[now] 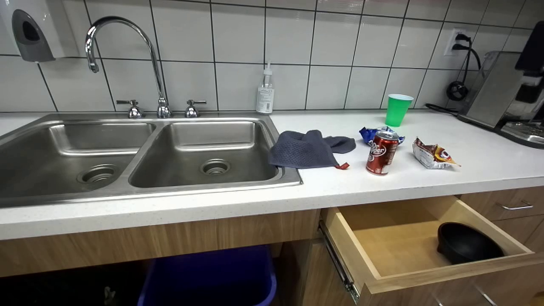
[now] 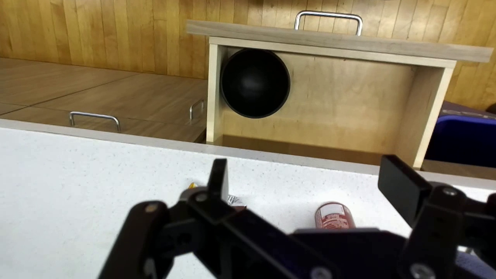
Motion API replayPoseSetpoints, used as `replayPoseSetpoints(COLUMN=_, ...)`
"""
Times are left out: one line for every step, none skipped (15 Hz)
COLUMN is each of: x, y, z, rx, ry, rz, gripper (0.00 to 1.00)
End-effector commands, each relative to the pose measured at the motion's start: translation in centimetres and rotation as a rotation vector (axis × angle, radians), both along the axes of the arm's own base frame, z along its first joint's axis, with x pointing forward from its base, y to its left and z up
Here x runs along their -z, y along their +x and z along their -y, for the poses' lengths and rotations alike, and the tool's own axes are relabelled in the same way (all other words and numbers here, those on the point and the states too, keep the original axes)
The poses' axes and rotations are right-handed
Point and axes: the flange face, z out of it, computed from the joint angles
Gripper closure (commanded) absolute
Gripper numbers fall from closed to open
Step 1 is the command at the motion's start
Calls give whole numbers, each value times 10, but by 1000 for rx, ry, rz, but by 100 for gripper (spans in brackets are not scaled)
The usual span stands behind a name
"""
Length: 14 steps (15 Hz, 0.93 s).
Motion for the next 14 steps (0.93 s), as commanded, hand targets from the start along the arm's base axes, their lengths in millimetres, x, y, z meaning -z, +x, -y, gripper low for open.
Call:
replayPoseSetpoints(x=9, y=10, z=16, rx=86, ry=19, rz=70, gripper=0)
replayPoseSetpoints(x=11, y=14, z=21, rx=106, ry=20, rz=88, gripper=0)
replayPoseSetpoints(x=14, y=17, z=25, rx=126, ry=23, rz=105, gripper=0)
replayPoseSetpoints(x=16, y=20, z=30, rx=150, ry=24, rz=125, gripper=0)
replayPoseSetpoints(x=19, y=23, z=34, rx=172, ry=25, rz=144, gripper=0)
replayPoseSetpoints(x=22, y=27, z=38, rx=196, ry=23, rz=160, gripper=0)
replayPoseSetpoints(x=25, y=30, z=41, rx=221, ry=21, rz=178, gripper=0)
replayPoseSetpoints(x=28, y=33, z=45, rx=248, ry=25, rz=193, gripper=0)
replayPoseSetpoints(x=31, y=36, z=48, rx=275, ry=28, rz=208, gripper=0)
replayPoseSetpoints(x=34, y=40, z=51, rx=306, ry=33, rz=223, gripper=0)
replayPoseSetpoints(x=37, y=44, z=54, rx=335, ry=38, rz=235, gripper=0)
replayPoseSetpoints(x=40, y=47, z=57, rx=367, ry=44, rz=246, gripper=0)
replayPoseSetpoints(x=43, y=50, z=60, rx=394, ry=49, rz=255, gripper=0)
replayPoseSetpoints(x=47, y=54, z=63, rx=423, ry=54, rz=267, gripper=0)
